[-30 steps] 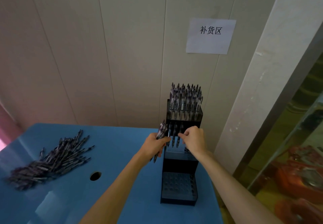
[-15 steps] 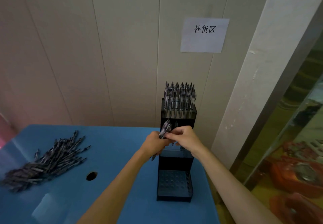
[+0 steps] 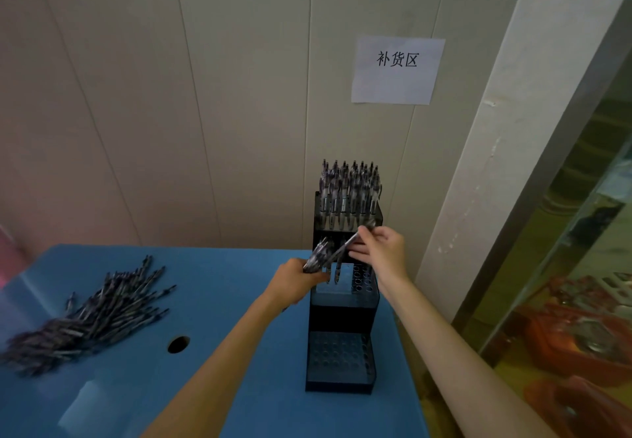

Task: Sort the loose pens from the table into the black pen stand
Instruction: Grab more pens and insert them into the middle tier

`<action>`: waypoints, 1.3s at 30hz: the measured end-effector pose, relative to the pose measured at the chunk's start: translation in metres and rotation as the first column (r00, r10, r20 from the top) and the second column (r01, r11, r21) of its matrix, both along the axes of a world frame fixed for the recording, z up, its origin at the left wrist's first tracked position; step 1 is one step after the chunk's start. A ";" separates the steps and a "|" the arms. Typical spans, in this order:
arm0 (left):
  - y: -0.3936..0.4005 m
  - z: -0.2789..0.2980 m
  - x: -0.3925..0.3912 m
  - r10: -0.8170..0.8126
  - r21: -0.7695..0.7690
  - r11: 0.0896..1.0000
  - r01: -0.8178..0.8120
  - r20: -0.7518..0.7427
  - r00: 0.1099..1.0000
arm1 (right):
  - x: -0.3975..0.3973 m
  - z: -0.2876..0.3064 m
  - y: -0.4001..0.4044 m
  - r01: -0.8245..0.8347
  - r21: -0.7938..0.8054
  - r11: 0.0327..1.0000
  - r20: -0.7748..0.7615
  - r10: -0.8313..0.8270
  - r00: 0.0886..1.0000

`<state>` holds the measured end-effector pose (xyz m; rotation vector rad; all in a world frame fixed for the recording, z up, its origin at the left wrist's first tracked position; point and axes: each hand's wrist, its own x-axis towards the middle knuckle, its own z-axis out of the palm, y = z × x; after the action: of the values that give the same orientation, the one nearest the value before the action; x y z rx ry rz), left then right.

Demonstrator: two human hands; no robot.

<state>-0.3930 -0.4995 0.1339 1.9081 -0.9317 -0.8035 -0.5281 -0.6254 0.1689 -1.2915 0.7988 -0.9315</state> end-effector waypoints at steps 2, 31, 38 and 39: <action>0.003 -0.002 0.005 0.042 -0.013 0.999 -0.042 -0.020 0.999 | -0.004 0.000 -0.009 0.043 -0.141 0.989 -0.041 -0.049 0.998; 0.005 0.001 0.015 0.049 -0.077 0.996 -0.051 -0.015 0.999 | 0.011 -0.052 -0.023 -0.204 -0.605 0.770 -0.560 -0.230 0.796; 0.001 0.002 0.012 0.056 -0.068 0.996 -0.057 -0.026 0.998 | 0.007 -0.045 -0.026 -0.226 -0.526 0.820 -0.612 -0.181 0.770; -0.001 0.003 0.011 0.055 -0.071 0.996 -0.056 -0.024 0.998 | 0.006 -0.041 -0.025 -0.252 -0.492 0.833 -0.622 -0.133 0.772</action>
<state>-0.3822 -0.5000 0.1368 1.8513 -0.8790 -0.7467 -0.5220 -0.6503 0.1281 -2.2157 1.0322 -0.6752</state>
